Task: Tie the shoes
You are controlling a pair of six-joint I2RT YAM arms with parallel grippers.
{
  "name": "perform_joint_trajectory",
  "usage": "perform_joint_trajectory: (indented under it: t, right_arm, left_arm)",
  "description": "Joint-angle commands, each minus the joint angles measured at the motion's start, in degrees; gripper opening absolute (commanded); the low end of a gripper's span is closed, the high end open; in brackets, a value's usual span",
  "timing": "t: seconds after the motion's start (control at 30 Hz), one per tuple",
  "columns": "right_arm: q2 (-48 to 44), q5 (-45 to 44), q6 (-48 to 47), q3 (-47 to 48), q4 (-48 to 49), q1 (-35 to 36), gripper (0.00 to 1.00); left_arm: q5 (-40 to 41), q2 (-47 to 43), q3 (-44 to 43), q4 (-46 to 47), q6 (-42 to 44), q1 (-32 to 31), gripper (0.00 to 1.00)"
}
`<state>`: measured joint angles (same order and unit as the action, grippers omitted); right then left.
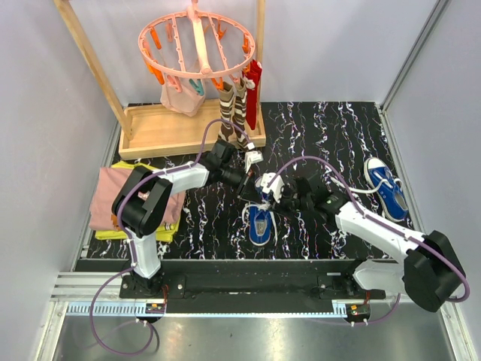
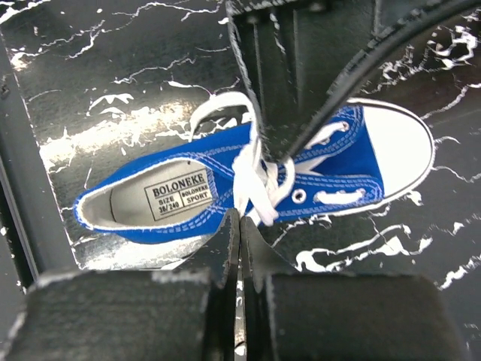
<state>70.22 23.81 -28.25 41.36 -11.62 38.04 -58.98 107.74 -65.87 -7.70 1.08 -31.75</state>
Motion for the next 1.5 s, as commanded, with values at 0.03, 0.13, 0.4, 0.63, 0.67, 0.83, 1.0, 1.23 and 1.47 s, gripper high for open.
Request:
perform_joint_trajectory:
  t: [0.03,0.13,0.4,0.63,0.67,0.83,1.0,1.23,1.47]
  right_arm:
    - [-3.85,-2.54,-0.58,-1.99,-2.62,0.45,0.0]
    - [-4.91,-3.42,-1.02,-2.6,-3.93,0.45,0.0]
    - [-7.72,-5.53,-1.28,-4.89,-6.57,0.19,0.0]
    - [-9.04,-6.32,-0.93,-5.68,-7.72,-0.16,0.0]
    - [-9.22,-6.5,-0.84,-5.77,-7.81,-0.16,0.0]
    - [-10.18,-7.03,-0.75,-6.38,-8.51,-1.12,0.0]
    - [-11.68,-7.03,-1.1,-7.17,-10.0,-1.74,0.0]
    - [-12.3,-6.59,-1.28,-8.4,-10.97,-2.01,0.0]
    - [-12.73,-7.64,-2.86,-10.07,-11.67,-2.8,0.0]
  left_arm:
    - [-0.26,-2.97,-1.98,-3.54,4.53,1.42,0.0]
    - [0.35,-3.59,-2.07,-6.18,7.08,2.04,0.0]
    - [2.99,-4.65,-2.6,-12.33,14.2,4.23,0.0]
    - [4.84,-4.74,-4.36,-14.44,17.37,5.29,0.0]
    - [5.36,-4.74,-4.45,-14.62,17.64,5.38,0.0]
    - [6.95,-4.47,-4.36,-16.46,19.48,5.73,0.0]
    - [8.97,-4.47,-3.74,-17.69,21.41,6.87,0.0]
    - [10.82,-4.56,-3.66,-19.45,23.79,7.93,0.0]
    - [11.69,-3.68,-4.62,-20.33,23.7,8.89,0.0]
